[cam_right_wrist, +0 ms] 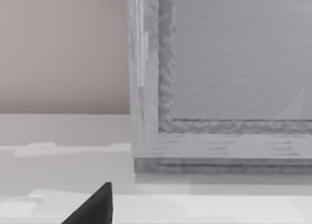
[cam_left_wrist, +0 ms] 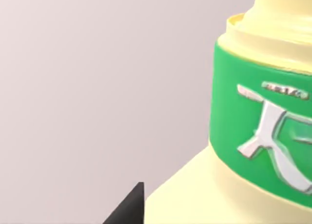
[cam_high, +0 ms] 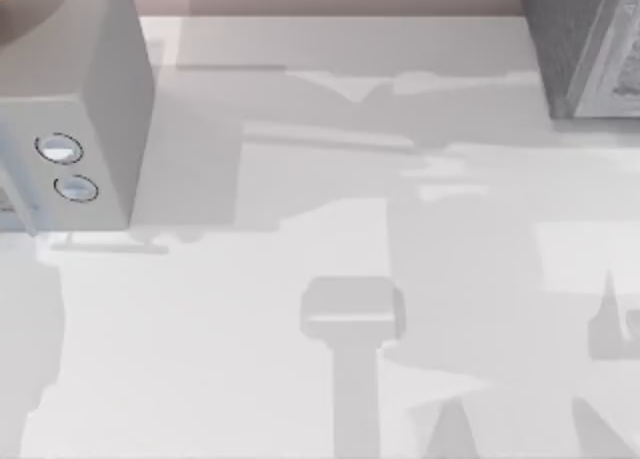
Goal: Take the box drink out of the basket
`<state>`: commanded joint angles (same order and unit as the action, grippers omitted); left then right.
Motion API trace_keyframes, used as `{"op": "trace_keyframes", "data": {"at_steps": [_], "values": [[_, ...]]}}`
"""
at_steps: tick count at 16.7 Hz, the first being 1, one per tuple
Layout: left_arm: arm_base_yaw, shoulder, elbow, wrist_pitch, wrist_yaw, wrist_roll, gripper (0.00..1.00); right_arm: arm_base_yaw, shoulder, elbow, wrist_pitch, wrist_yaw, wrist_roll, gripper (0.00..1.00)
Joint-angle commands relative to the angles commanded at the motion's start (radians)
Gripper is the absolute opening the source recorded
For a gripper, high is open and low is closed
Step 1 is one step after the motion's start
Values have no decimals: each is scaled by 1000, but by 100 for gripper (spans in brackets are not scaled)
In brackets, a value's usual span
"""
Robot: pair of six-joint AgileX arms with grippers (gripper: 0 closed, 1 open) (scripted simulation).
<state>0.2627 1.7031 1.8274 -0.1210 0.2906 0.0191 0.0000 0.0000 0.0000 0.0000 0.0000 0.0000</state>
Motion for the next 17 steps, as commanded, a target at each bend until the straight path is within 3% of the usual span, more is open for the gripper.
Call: {"op": "trace_keyframes", "data": {"at_steps": [7,17], "values": [[-43,-295,-318,15,-57,-7,0,0,0,0,0,0,0,100],[-174,-1182,-1287,85,-199,-13,0,0,0,0,0,0,0,100]]}}
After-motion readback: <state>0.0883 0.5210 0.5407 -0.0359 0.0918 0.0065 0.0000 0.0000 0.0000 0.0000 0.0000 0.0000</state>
